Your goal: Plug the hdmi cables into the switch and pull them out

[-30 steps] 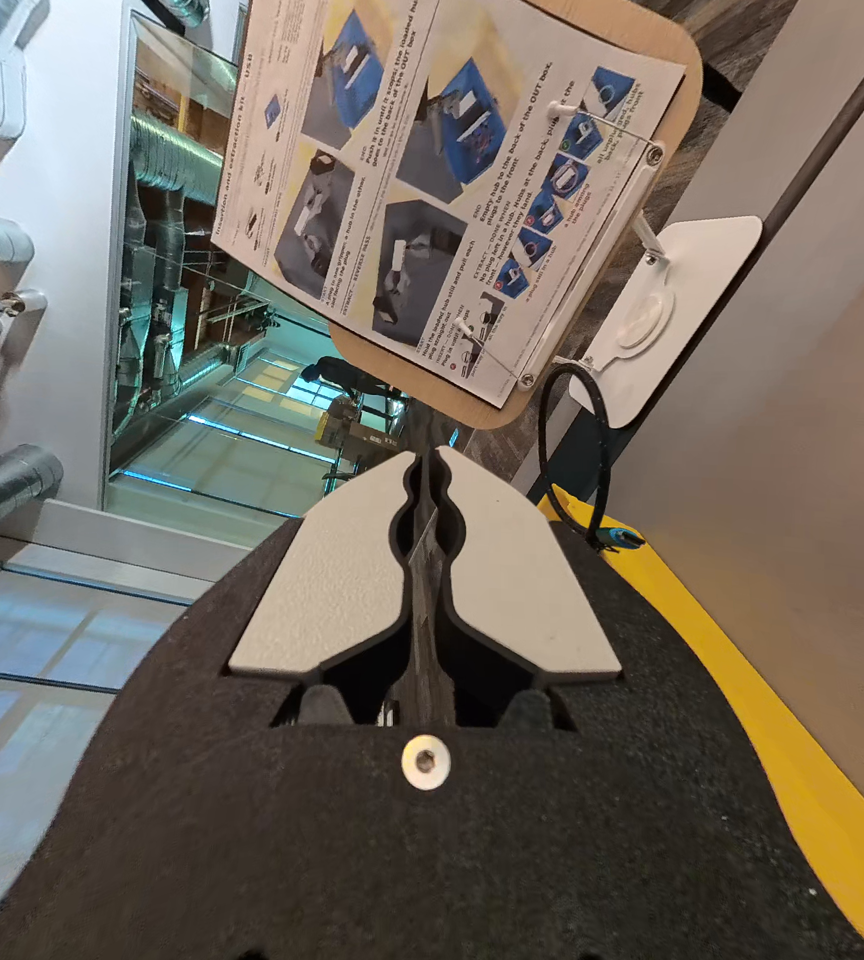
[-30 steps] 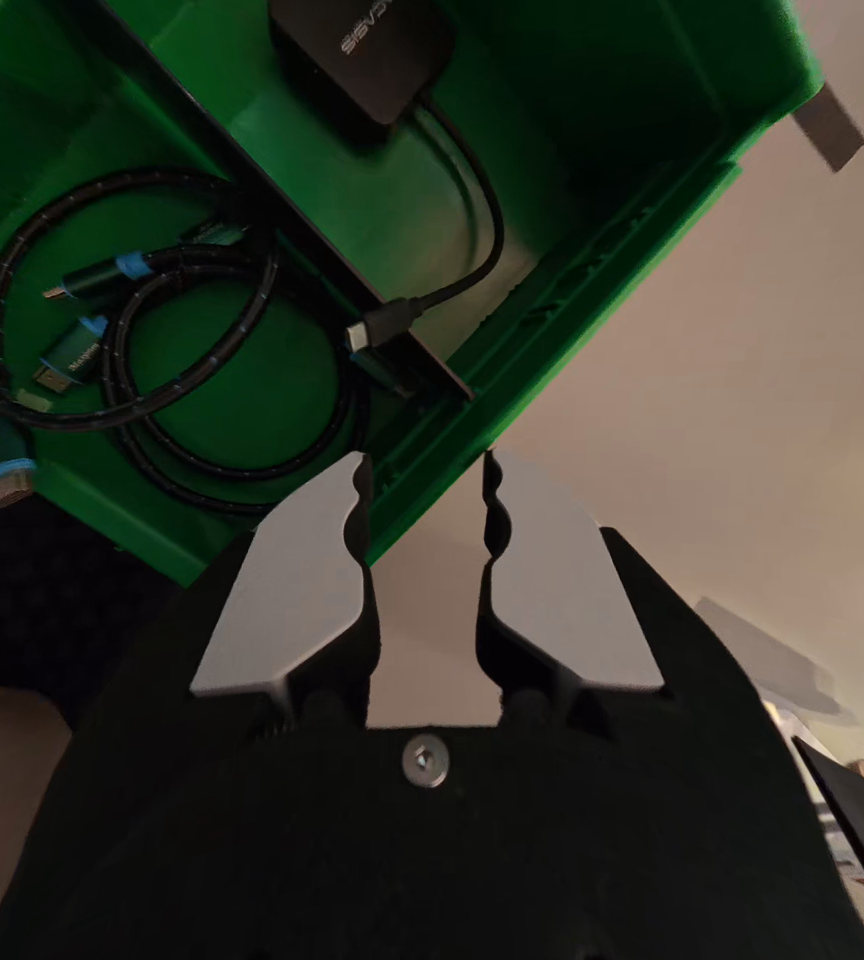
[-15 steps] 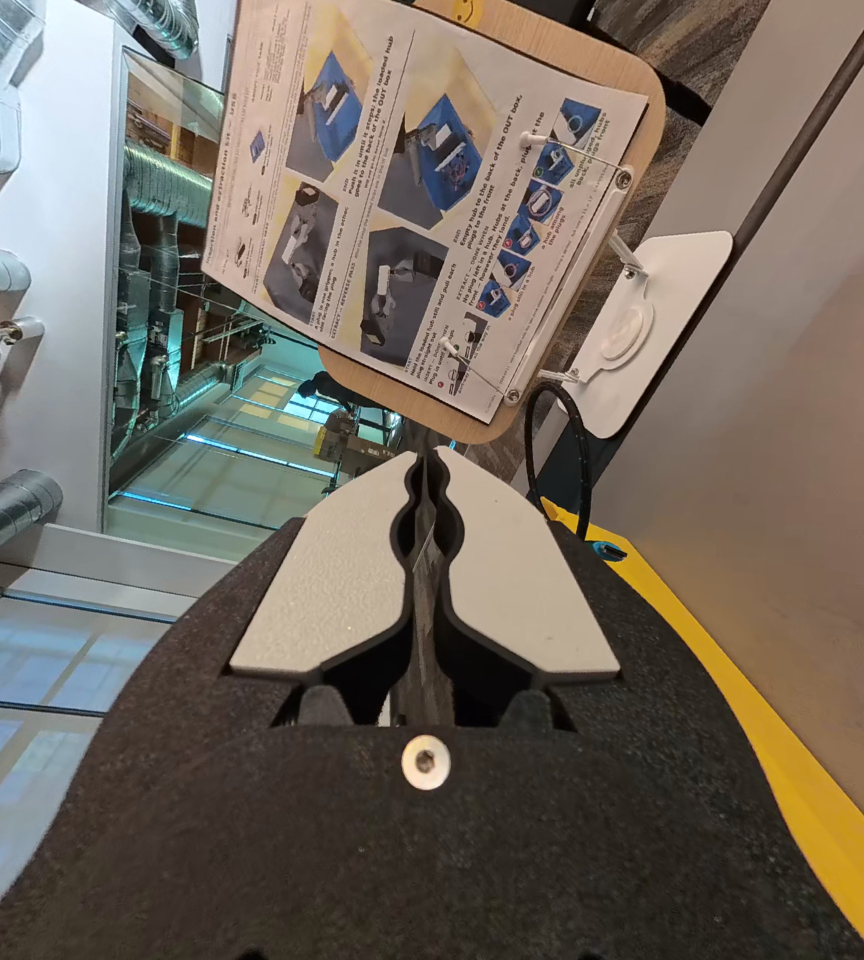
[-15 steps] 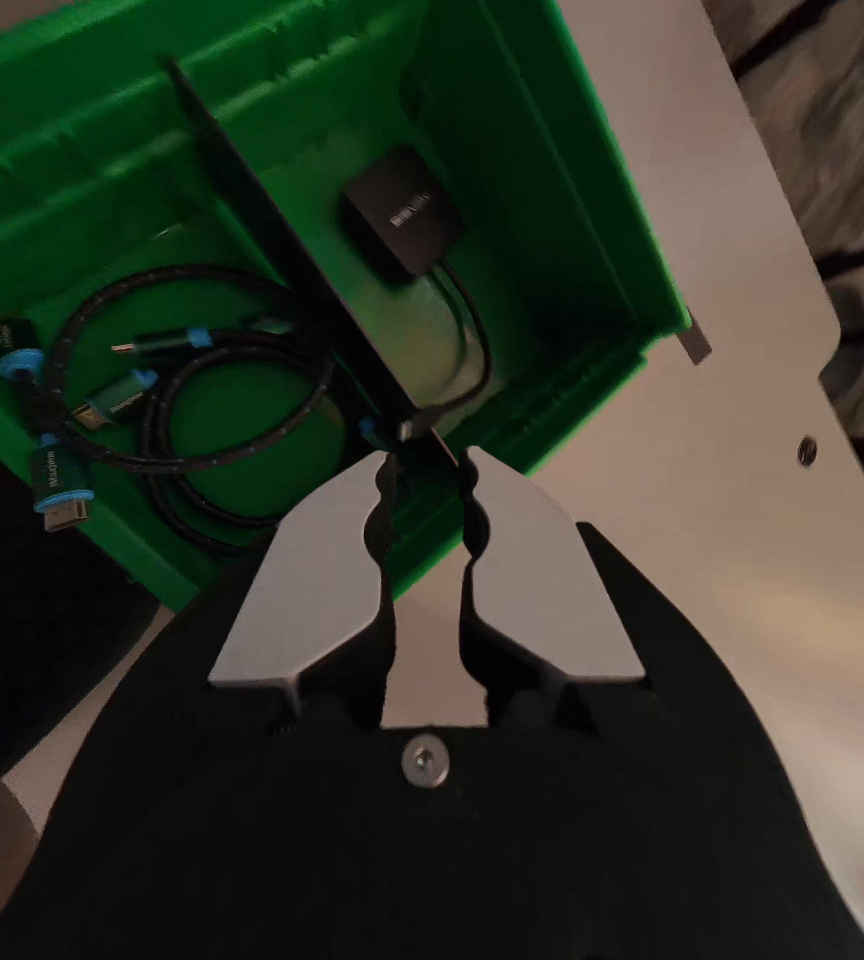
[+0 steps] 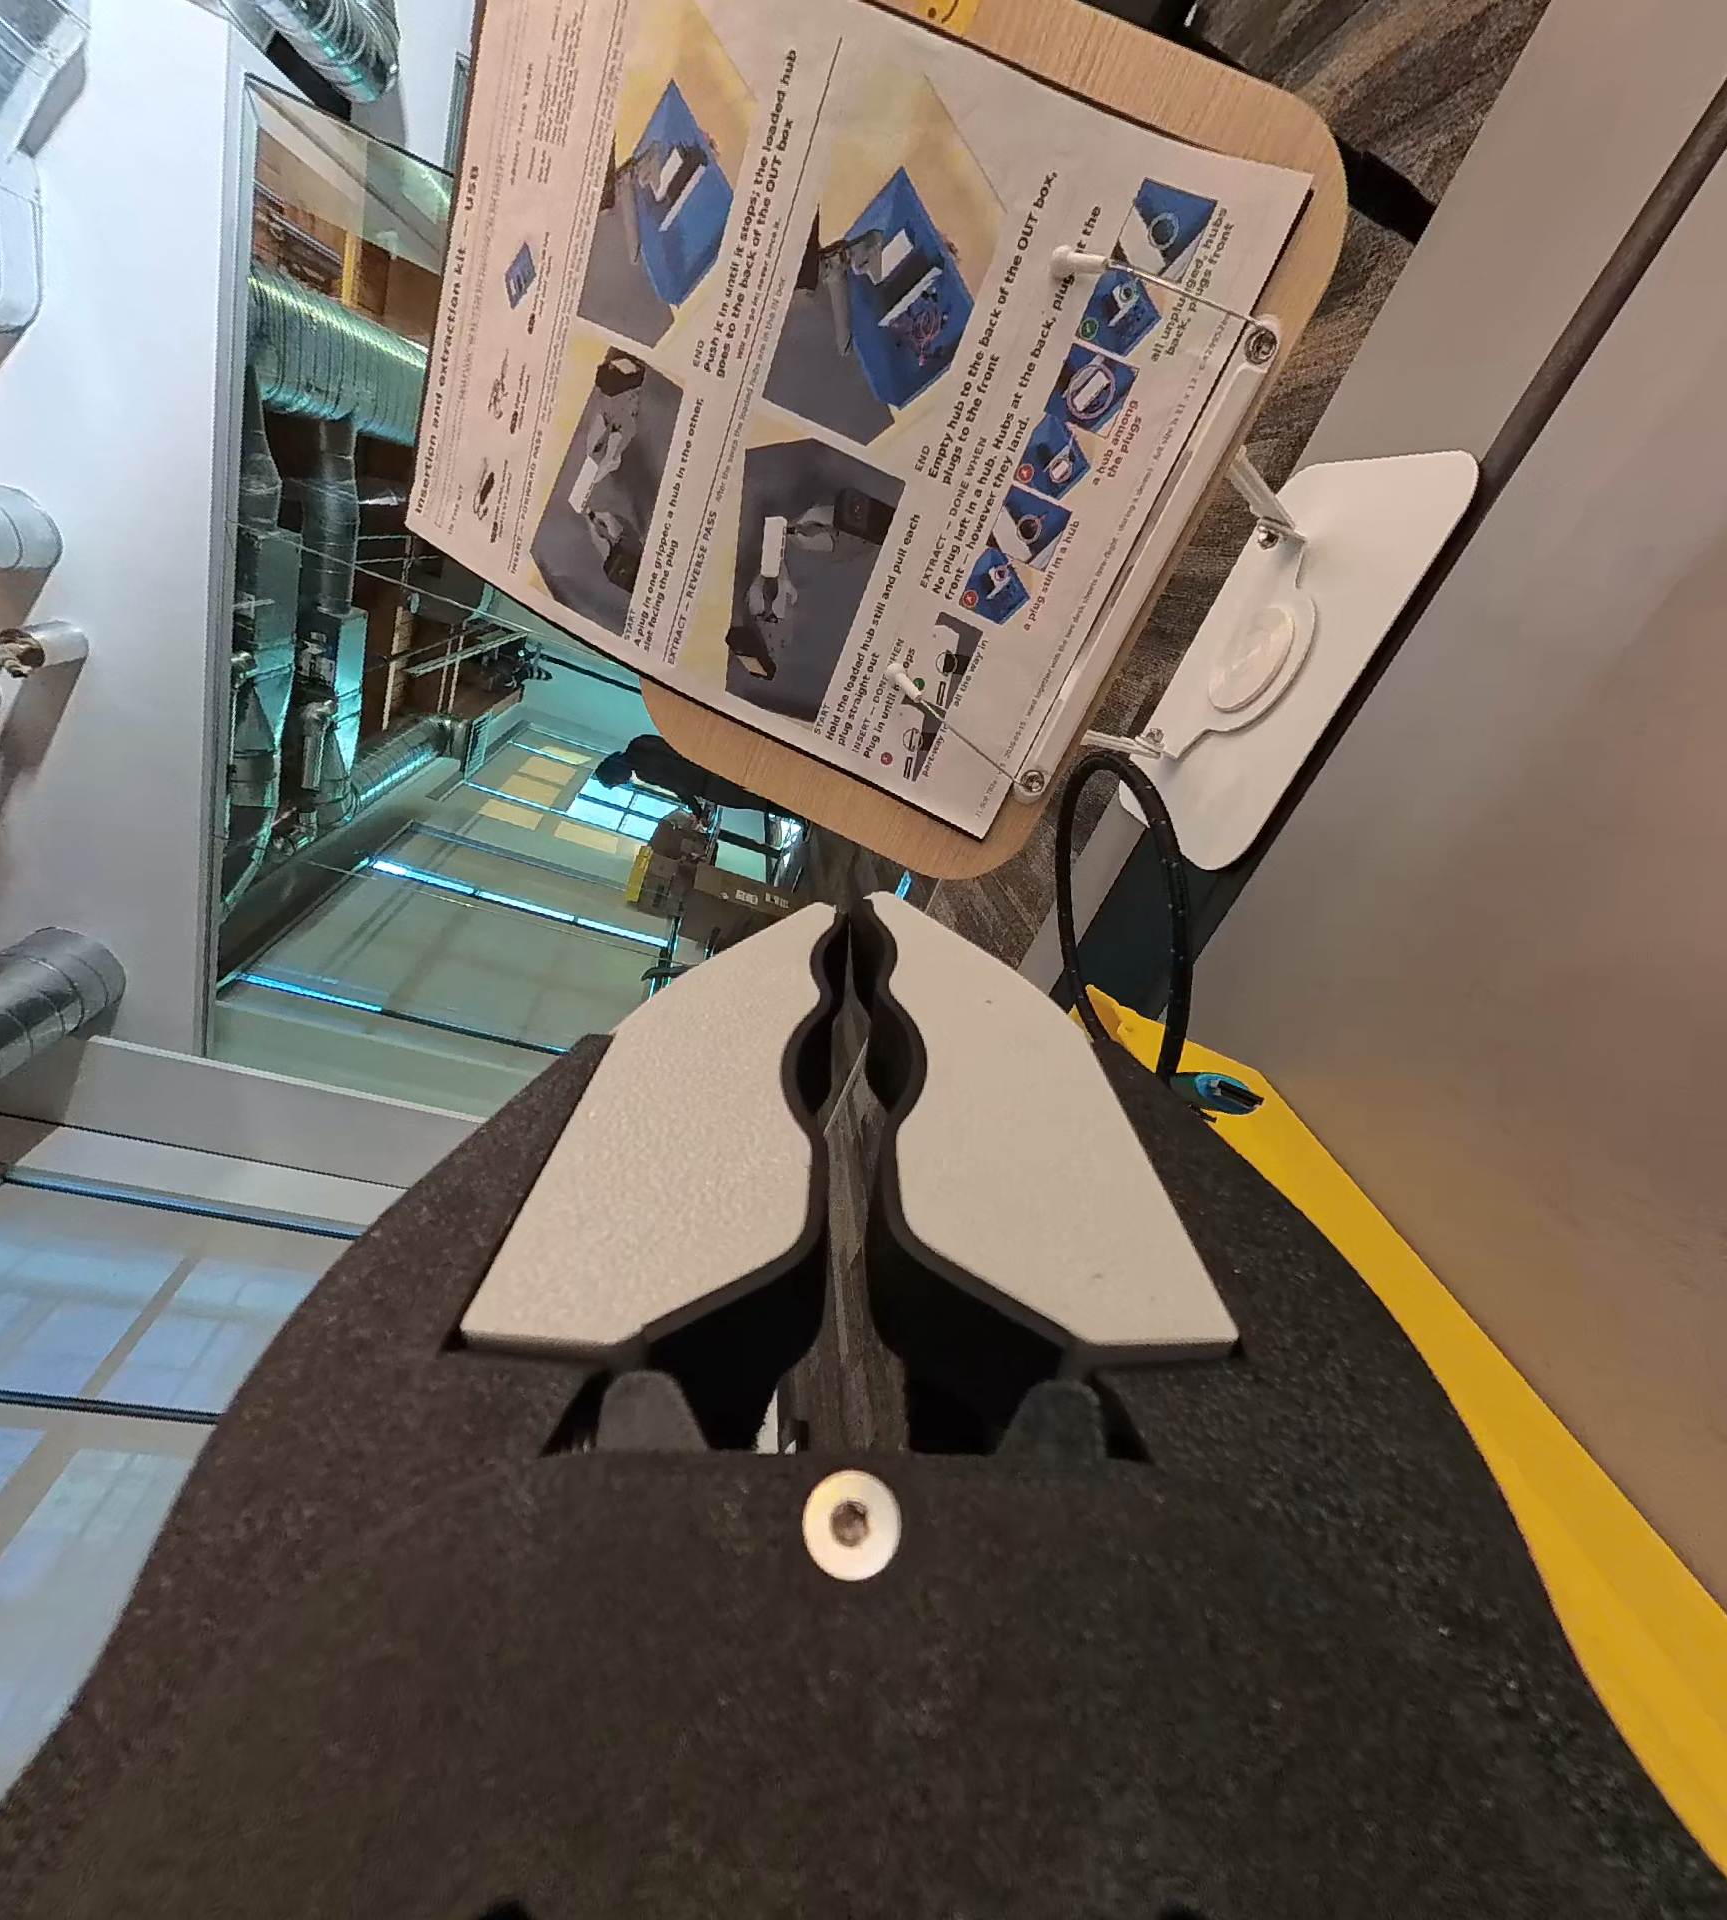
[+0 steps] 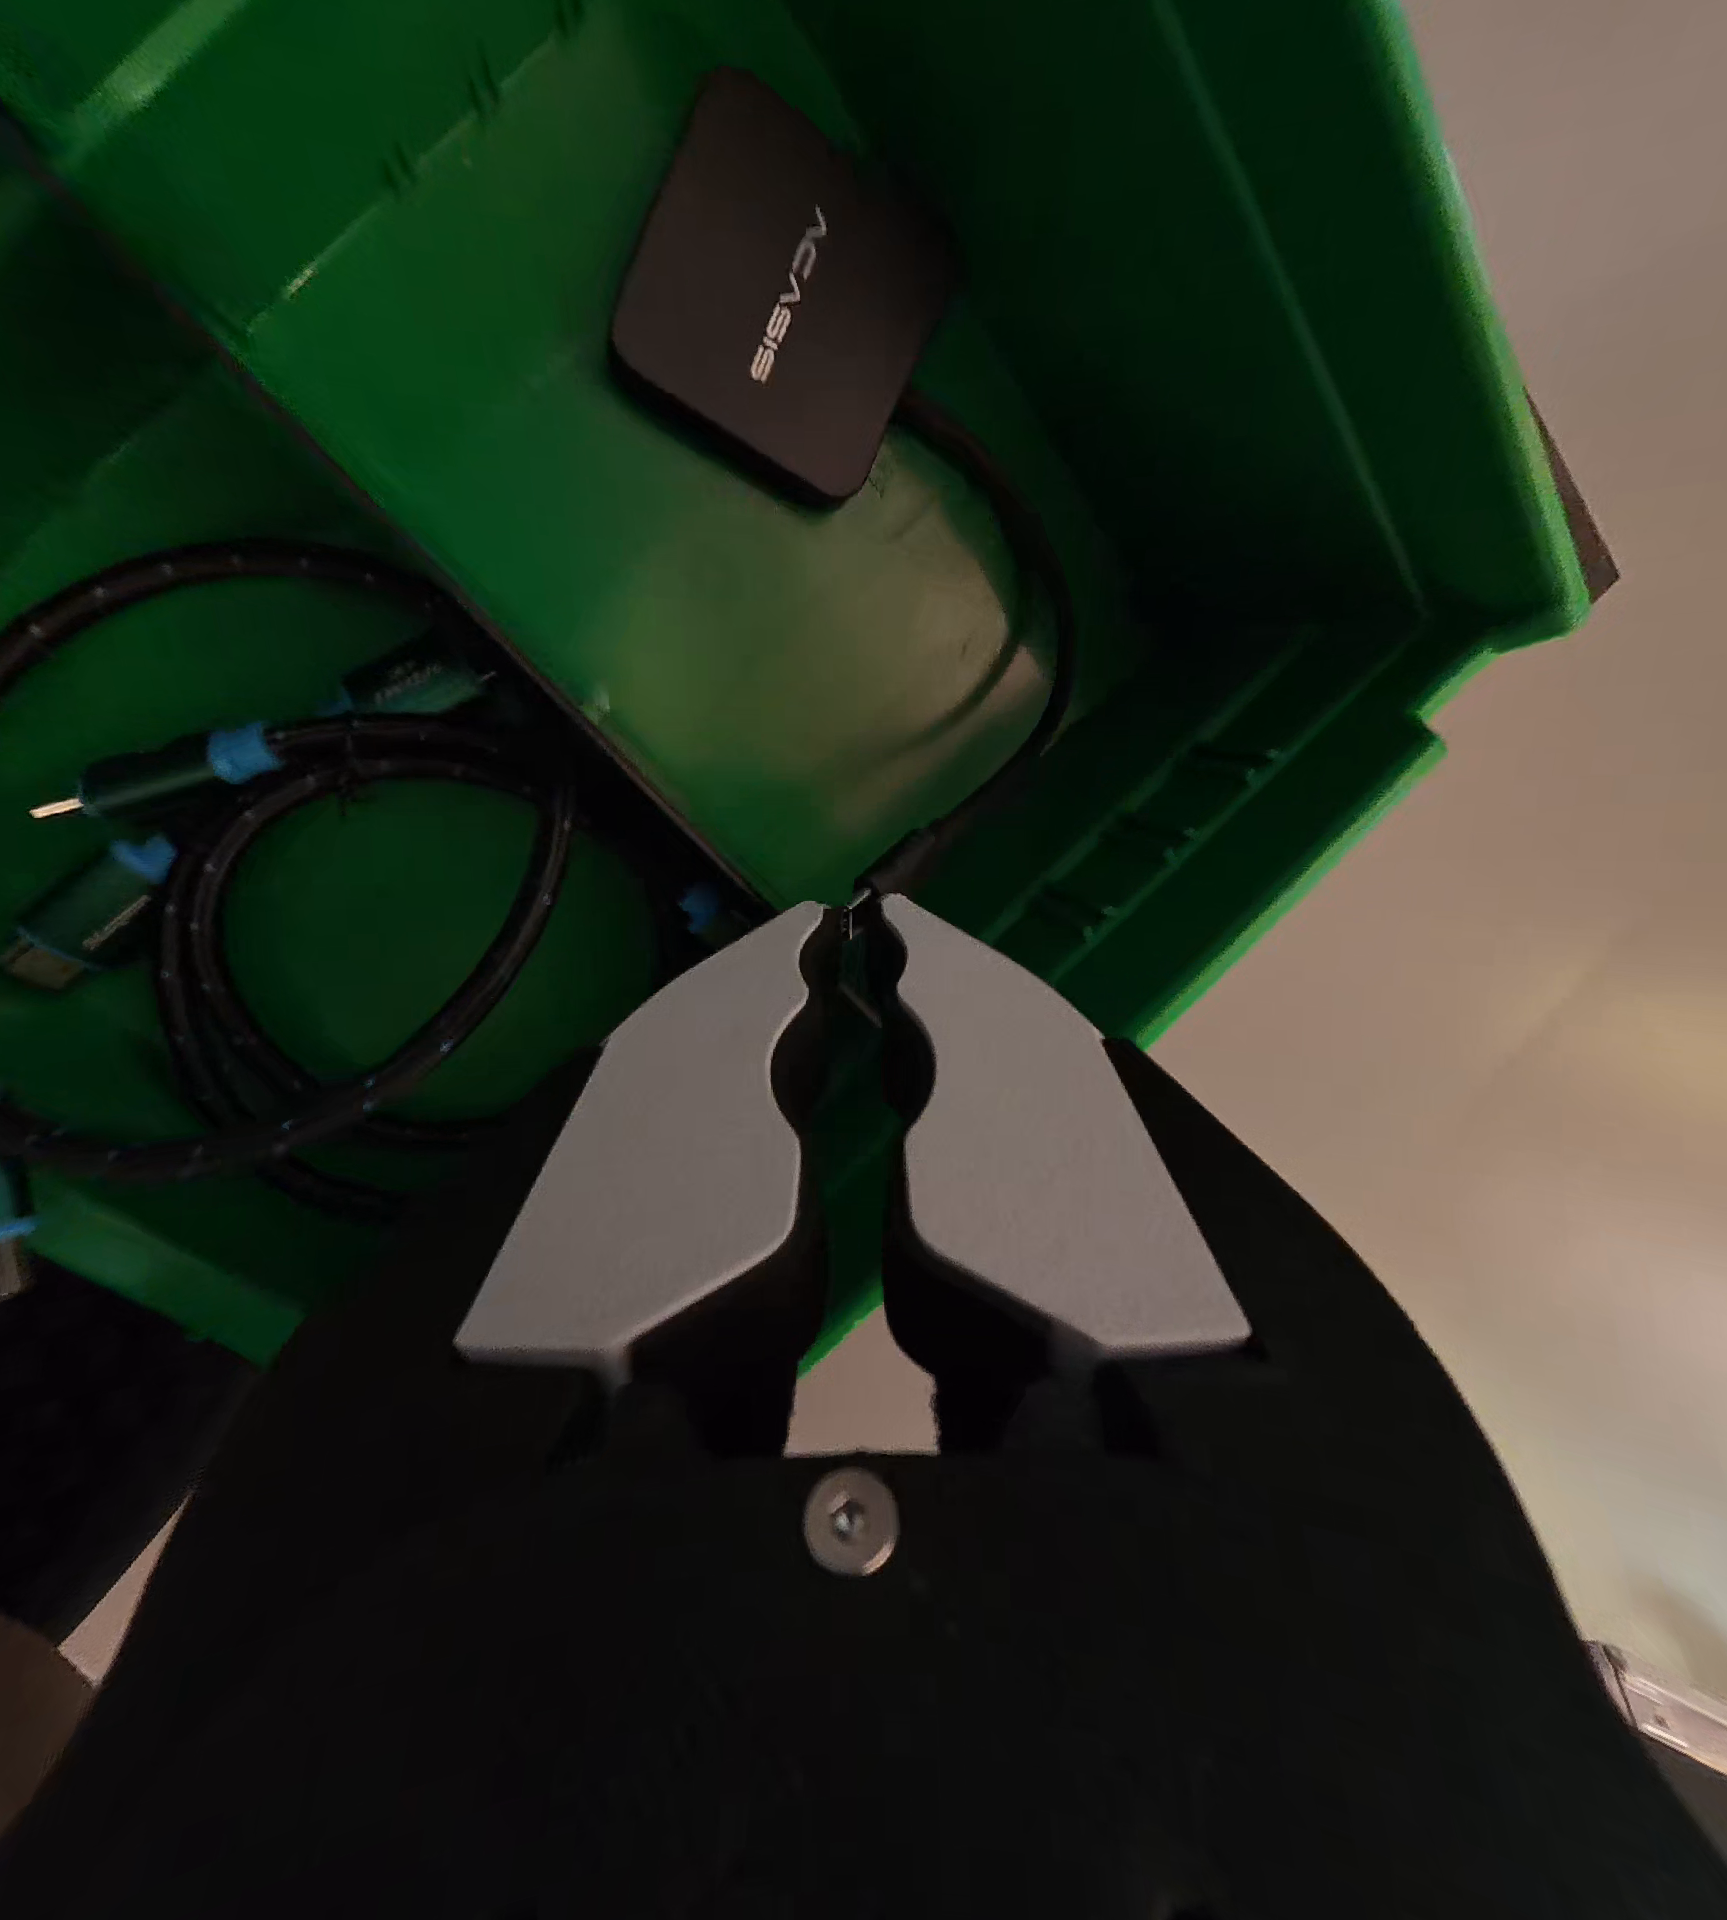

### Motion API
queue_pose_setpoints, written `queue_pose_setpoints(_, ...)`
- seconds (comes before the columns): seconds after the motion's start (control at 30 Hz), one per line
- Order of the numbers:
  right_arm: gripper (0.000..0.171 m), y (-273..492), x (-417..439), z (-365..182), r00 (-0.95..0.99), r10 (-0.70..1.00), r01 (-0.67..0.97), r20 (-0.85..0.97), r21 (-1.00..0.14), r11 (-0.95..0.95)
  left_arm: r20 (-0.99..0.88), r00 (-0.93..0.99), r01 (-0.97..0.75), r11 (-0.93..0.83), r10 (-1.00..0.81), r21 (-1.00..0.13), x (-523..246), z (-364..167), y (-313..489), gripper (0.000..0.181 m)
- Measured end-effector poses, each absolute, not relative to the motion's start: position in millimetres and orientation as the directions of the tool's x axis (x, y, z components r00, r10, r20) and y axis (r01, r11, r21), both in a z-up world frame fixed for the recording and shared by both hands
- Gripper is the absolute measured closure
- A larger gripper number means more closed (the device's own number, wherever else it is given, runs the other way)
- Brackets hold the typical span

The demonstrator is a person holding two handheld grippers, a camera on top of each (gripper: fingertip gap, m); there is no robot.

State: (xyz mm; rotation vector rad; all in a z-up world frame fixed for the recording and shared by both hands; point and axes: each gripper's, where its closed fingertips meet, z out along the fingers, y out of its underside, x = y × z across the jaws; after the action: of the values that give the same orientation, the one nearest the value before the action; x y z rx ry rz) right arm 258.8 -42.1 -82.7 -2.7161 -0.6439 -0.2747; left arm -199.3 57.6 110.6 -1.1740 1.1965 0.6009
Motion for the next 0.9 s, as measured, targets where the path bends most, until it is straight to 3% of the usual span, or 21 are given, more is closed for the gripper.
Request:
queue_pose_setpoints(0.17,0.163,-33,268,-96,0.887,0.373,0.434,0.27,-0.215,-0.875,-0.923,0.327,-0.87,0.316,-0.204,-0.379,-205,111,61,0.181)
queue_pose_setpoints(0.3,0.16,-34,260,-90,0.877,0.406,0.466,0.258,-0.242,-0.851,-0.847,0.464,-0.844,0.161,-0.259,-0.512,-241,108,77,0.181)
queue_pose_setpoints(0.47,0.147,-26,253,-41,0.85,0.372,0.509,0.373,-0.399,-0.763,-0.732,0.57,-0.792,-0.014,-0.372,-0.61,-285,85,94,0.176)
queue_pose_setpoints(0.63,0.146,-17,228,-8,0.817,0.38,0.57,0.434,-0.499,-0.653,-0.639,0.547,-0.797,-0.101,-0.541,-0.596,-305,28,120,0.147)
queue_pose_setpoints(0.83,0.144,-10,220,-23,0.776,0.434,0.618,0.458,-0.414,-0.668,-0.6,0.502,-0.803,-0.078,-0.623,-0.591,-292,-21,149,0.141)
queue_pose_setpoints(0.9,0.144,-9,220,-28,0.77,0.446,0.624,0.456,-0.394,-0.674,-0.627,0.472,-0.835,-0.086,-0.62,-0.543,-290,-34,157,0.138)
